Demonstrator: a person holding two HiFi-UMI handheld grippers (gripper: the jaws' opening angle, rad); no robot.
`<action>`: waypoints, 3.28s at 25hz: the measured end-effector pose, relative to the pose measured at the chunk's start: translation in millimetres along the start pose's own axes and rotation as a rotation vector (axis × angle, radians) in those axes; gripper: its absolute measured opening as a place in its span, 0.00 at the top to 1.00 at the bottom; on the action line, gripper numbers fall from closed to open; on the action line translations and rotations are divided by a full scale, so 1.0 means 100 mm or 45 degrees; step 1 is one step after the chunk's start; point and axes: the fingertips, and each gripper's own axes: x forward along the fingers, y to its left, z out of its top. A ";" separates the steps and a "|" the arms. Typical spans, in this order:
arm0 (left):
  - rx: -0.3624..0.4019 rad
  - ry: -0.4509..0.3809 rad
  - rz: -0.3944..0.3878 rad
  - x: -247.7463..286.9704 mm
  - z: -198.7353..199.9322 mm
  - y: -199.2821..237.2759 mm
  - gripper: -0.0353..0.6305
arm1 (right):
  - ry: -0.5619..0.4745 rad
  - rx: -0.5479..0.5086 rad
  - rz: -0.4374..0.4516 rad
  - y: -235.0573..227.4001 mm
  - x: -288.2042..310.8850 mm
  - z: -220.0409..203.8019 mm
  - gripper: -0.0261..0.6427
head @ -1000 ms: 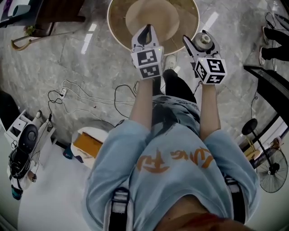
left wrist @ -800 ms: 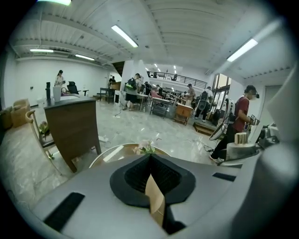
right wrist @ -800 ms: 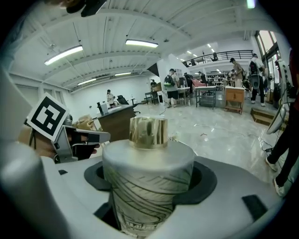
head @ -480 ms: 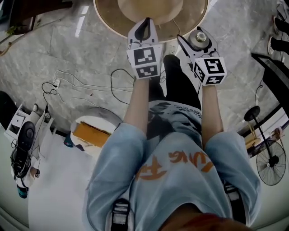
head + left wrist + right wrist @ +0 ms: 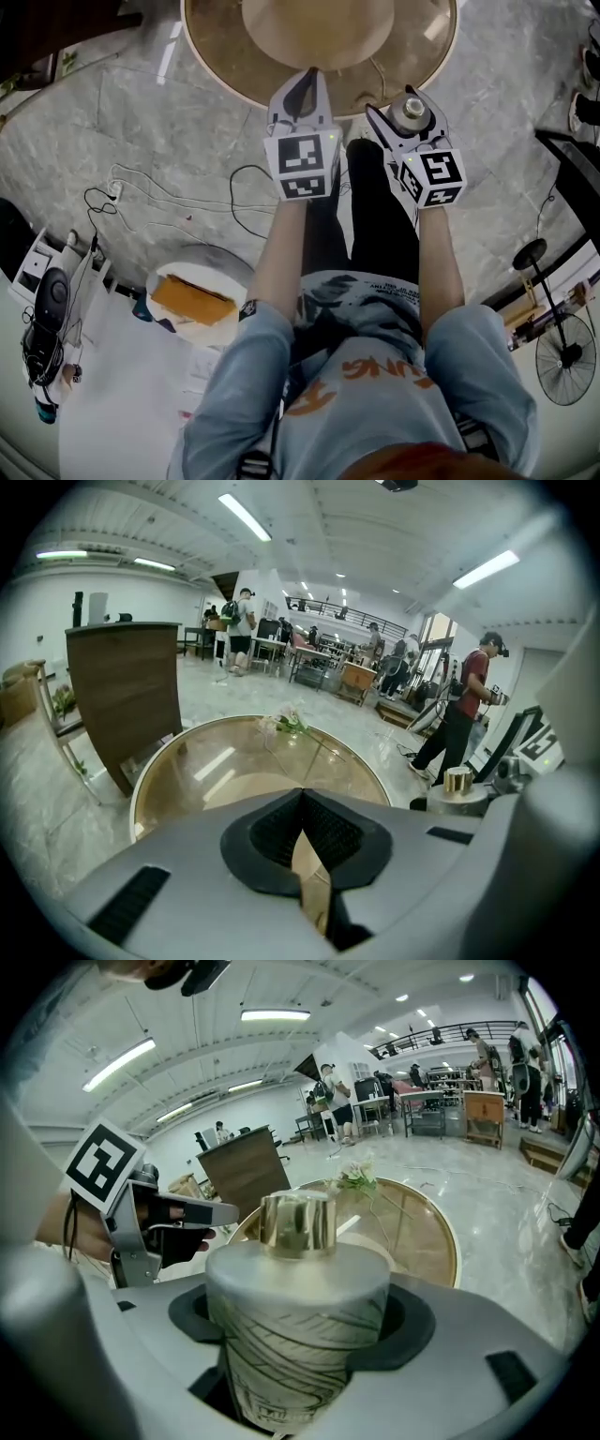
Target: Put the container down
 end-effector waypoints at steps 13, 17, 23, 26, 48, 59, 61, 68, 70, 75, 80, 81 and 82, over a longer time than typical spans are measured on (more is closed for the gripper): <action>0.060 0.027 -0.031 0.61 -0.28 0.21 0.91 | 0.021 -0.040 0.037 -0.25 0.87 -0.28 0.42; 0.066 0.012 -0.017 0.69 -0.22 0.30 0.91 | 0.007 -0.097 0.021 -0.40 1.12 -0.11 0.42; 0.009 0.035 0.007 0.82 -0.21 0.45 0.91 | -0.035 -0.143 -0.021 -0.73 1.55 0.23 0.42; 0.008 0.034 0.009 0.91 -0.17 0.49 0.91 | -0.061 -0.153 -0.046 -0.91 1.75 0.39 0.42; -0.022 -0.020 -0.002 1.33 0.16 0.66 0.91 | -0.117 -0.382 0.010 -1.03 2.51 0.99 0.42; -0.011 -0.036 -0.003 1.19 0.12 0.56 0.91 | 0.058 -0.468 -0.032 -1.04 2.44 0.70 0.41; -0.009 -0.037 -0.002 1.16 0.09 0.54 0.91 | 0.075 -0.468 -0.046 -1.06 2.40 0.64 0.41; -0.001 -0.033 0.007 0.99 -0.02 0.50 0.91 | 0.084 -0.429 -0.014 -1.05 2.27 0.54 0.39; -0.005 -0.036 0.016 0.93 -0.02 0.52 0.91 | 0.060 -0.380 -0.017 -1.05 2.14 0.54 0.39; -0.009 -0.055 0.033 0.70 0.06 0.43 0.91 | -0.021 -0.195 -0.033 -1.05 1.55 0.50 0.46; -0.017 -0.109 0.064 0.36 0.26 0.30 0.91 | -0.122 -0.060 -0.059 -0.95 0.91 0.62 0.78; -0.027 -0.132 0.080 0.29 0.35 0.28 0.91 | -0.146 -0.062 -0.042 -0.92 0.80 0.70 0.84; -0.042 -0.151 0.093 0.20 0.43 0.24 0.91 | -0.156 -0.073 -0.021 -0.88 0.68 0.75 0.88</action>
